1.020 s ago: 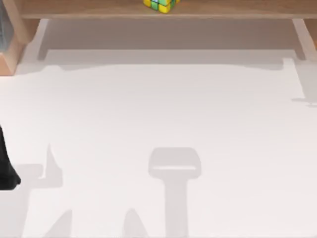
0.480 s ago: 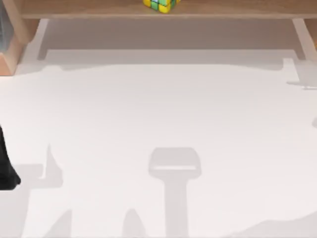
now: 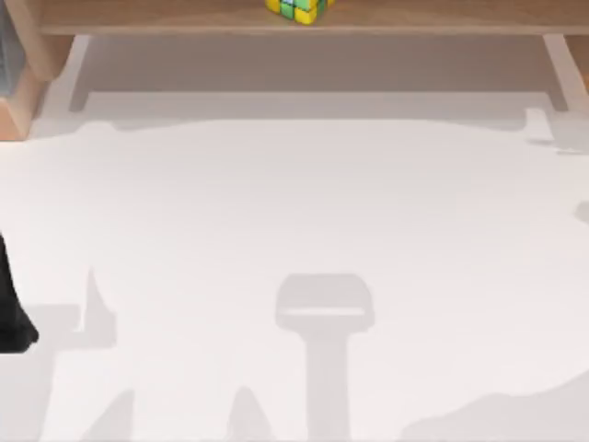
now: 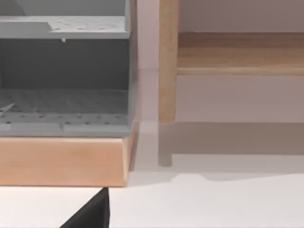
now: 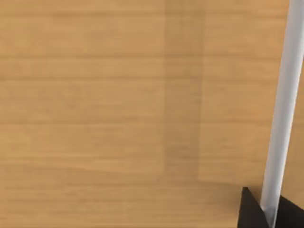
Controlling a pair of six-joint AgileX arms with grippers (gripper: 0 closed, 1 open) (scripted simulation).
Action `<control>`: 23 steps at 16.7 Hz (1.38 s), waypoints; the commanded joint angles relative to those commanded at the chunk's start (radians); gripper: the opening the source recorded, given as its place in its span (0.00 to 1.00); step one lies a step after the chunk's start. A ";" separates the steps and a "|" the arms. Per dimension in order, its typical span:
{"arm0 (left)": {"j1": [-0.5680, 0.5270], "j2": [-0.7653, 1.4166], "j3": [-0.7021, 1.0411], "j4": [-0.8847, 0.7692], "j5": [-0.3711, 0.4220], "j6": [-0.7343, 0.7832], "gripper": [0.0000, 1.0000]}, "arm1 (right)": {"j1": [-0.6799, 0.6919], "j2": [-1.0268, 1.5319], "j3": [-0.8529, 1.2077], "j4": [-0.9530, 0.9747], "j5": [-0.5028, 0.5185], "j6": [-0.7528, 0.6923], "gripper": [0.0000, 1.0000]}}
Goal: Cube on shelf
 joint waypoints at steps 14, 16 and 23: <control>0.000 0.000 0.000 0.000 0.000 0.000 1.00 | 0.064 0.125 0.280 -0.156 0.065 0.000 0.08; 0.000 0.000 0.000 0.000 0.000 0.000 1.00 | 0.064 0.125 0.280 -0.156 0.065 0.000 0.23; 0.000 0.000 0.000 0.000 0.000 0.000 1.00 | 0.064 0.125 0.280 -0.156 0.065 0.000 0.75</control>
